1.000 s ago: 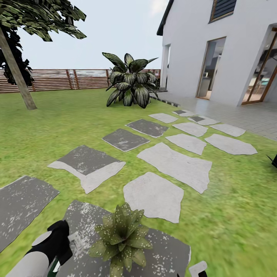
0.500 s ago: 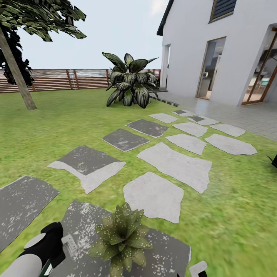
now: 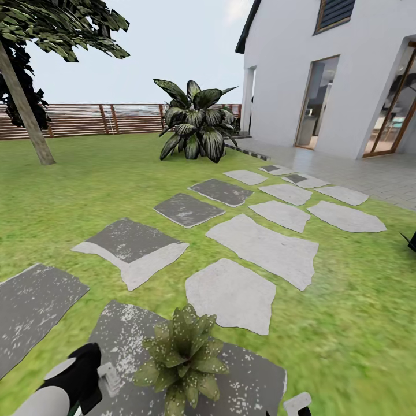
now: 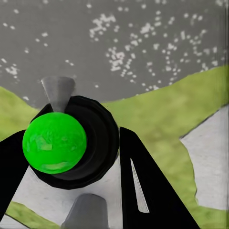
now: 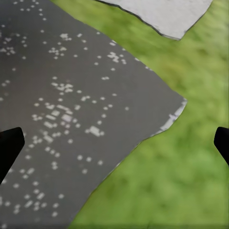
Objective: Pick up the pesticide atomizer in the garden and spray insectifuge to fully cover both potted plants in the garden.
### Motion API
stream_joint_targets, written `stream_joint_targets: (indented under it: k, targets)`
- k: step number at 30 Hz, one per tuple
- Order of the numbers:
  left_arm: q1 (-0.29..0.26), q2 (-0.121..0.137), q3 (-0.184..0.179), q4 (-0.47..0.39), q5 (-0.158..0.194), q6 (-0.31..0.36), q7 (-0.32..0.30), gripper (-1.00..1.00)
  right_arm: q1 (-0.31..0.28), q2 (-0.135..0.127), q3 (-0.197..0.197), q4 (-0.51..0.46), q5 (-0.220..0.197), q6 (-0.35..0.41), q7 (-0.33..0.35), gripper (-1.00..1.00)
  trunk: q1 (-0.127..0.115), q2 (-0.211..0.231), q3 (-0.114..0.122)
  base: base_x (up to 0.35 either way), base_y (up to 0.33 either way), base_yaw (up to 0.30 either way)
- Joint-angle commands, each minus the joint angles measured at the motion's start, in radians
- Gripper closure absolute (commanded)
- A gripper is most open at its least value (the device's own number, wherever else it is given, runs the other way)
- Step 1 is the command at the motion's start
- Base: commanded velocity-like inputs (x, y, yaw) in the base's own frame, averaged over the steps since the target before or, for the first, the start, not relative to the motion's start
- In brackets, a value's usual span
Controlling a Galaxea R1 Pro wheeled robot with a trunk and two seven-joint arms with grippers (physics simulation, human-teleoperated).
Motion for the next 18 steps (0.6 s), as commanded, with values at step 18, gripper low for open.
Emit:
stream_joint_targets:
  k: [18]
  targets:
    - [-0.003,-0.006,0.011,-0.022,0.099,0.004,-0.006,1.0,-0.001,0.0,-0.008,-0.002,0.005,-0.004,0.001,-1.0,0.0,0.0,-0.001,-0.133,-0.169,0.048]
